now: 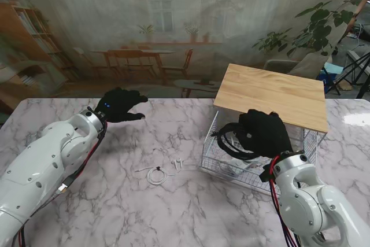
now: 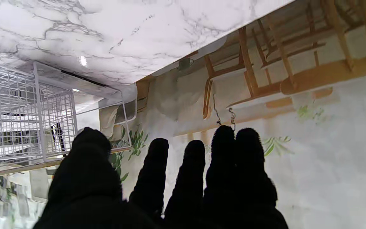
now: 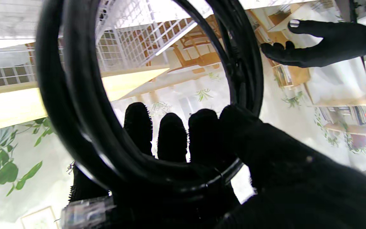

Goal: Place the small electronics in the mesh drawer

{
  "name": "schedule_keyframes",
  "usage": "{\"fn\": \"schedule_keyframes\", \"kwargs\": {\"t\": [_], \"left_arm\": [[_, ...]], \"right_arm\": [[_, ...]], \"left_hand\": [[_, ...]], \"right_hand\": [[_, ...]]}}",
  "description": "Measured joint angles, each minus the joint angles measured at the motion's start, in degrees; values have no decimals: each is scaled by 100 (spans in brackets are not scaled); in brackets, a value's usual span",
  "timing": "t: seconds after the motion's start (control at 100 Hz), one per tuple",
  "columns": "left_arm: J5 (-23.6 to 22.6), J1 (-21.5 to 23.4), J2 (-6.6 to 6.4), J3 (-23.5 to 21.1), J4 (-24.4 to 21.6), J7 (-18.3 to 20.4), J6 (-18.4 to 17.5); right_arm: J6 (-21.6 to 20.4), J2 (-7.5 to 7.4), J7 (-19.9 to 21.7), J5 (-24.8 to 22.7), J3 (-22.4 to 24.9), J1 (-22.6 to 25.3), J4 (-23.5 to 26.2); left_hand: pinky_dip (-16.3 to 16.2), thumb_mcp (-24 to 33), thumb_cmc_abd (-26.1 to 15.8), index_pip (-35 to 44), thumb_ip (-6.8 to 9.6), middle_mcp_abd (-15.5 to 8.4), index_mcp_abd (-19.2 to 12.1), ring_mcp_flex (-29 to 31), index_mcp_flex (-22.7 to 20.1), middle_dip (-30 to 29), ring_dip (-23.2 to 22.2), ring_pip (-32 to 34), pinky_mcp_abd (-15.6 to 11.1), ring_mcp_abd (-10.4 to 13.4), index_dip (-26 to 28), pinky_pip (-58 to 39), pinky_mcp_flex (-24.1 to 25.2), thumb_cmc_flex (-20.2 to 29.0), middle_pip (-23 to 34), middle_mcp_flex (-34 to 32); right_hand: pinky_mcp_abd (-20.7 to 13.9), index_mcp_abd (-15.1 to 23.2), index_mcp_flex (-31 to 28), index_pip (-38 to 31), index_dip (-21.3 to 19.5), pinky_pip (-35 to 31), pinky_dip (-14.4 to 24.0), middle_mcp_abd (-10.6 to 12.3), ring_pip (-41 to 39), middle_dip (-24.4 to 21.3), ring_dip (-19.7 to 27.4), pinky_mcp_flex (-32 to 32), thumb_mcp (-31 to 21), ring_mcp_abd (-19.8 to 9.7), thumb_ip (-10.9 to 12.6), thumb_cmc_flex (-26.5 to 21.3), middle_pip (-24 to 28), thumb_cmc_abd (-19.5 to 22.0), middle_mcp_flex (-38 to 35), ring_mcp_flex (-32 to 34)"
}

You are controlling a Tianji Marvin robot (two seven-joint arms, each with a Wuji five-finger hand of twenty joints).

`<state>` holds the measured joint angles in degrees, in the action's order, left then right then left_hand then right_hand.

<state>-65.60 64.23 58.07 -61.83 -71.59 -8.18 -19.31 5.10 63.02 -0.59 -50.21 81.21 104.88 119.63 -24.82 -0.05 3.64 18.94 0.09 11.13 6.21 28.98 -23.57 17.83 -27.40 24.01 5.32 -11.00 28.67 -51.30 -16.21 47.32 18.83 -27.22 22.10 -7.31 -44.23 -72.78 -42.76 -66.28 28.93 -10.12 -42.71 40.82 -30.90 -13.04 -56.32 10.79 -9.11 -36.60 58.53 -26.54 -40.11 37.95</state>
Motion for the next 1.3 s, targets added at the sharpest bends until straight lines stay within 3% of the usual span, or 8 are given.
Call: {"fn": "schedule_keyframes", "kwargs": {"t": [0.31,0.51,0.72,0.94,1.12,1.17,1.24,1.3], "left_arm": [[424,-158,29,386,341,300,99],[425,-298,33,667,521,306,97],[459,-364,43,777,609,369,46],[491,-456,40,929,670,387,-7],[566,-522,42,1063,681,494,-23],[567,-534,42,1087,681,526,-42],[567,-544,42,1116,673,572,-68],[567,-547,42,1126,661,617,-86]], "right_arm": [[248,-4,-111,-44,-39,-92,-393],[585,-65,296,-126,-264,-522,-752],[788,-86,438,-153,-386,-670,-939],[1020,-169,1004,-156,-579,-894,-1099],[1179,-199,1040,-126,-887,-1252,-1425],[1180,-199,1012,-198,-955,-1343,-1528],[1174,-198,1014,-580,-1018,-1435,-1654],[1190,-200,1079,-749,-1037,-1485,-1724]], "left_hand": [[0,0,-1,31,0,0,3,0,-56,0,0,1,9,-2,0,-4,45,1,0,0],[0,0,-2,32,0,-2,4,-3,-56,0,0,1,14,-5,0,-4,69,2,0,0],[0,0,-7,32,0,-3,4,-7,-56,0,0,1,16,-6,0,-4,85,2,0,0],[0,0,-7,32,0,-4,5,-8,-56,0,0,1,64,-21,0,-4,134,3,-1,1],[0,0,-9,32,0,-4,5,-9,-56,0,0,1,65,-22,0,-4,148,3,-4,11],[0,0,-9,32,0,-4,5,-9,-56,1,0,1,65,-22,0,-4,151,3,-4,13],[0,0,-9,32,0,-4,5,-11,-56,1,0,1,66,-22,0,-4,159,3,-5,16],[0,0,-9,32,0,-4,5,-12,-56,1,0,1,67,-22,0,-4,176,4,-7,24]], "right_hand": [[-8,0,-5,74,0,-41,-10,0,0,-1,8,-133,0,0,0,0,0,-2,0,84],[-16,0,-67,138,-2,-54,-49,0,0,-1,11,-173,-25,-1,0,0,0,-57,-68,86],[-20,0,-67,142,-11,-64,-94,0,1,-2,19,-176,-41,-1,0,0,0,-58,-68,86],[-20,0,-67,147,-55,-88,-99,0,1,-2,20,-195,-46,-1,0,0,0,-59,-70,87],[-25,72,-67,303,-56,-126,-169,4,2,-61,91,-212,-24,-1,0,0,-153,-58,-70,87],[-77,300,-53,550,209,-127,-228,23,4,-183,188,-202,210,-1,-1,0,-417,-6,-57,76],[-82,447,358,1207,1078,-113,-292,81,238,-626,426,-99,616,5,-1,35,-999,181,208,-84],[-83,443,679,2389,1625,-1,-307,81,778,-1239,635,26,930,19,130,349,-1546,498,658,-247]]}}
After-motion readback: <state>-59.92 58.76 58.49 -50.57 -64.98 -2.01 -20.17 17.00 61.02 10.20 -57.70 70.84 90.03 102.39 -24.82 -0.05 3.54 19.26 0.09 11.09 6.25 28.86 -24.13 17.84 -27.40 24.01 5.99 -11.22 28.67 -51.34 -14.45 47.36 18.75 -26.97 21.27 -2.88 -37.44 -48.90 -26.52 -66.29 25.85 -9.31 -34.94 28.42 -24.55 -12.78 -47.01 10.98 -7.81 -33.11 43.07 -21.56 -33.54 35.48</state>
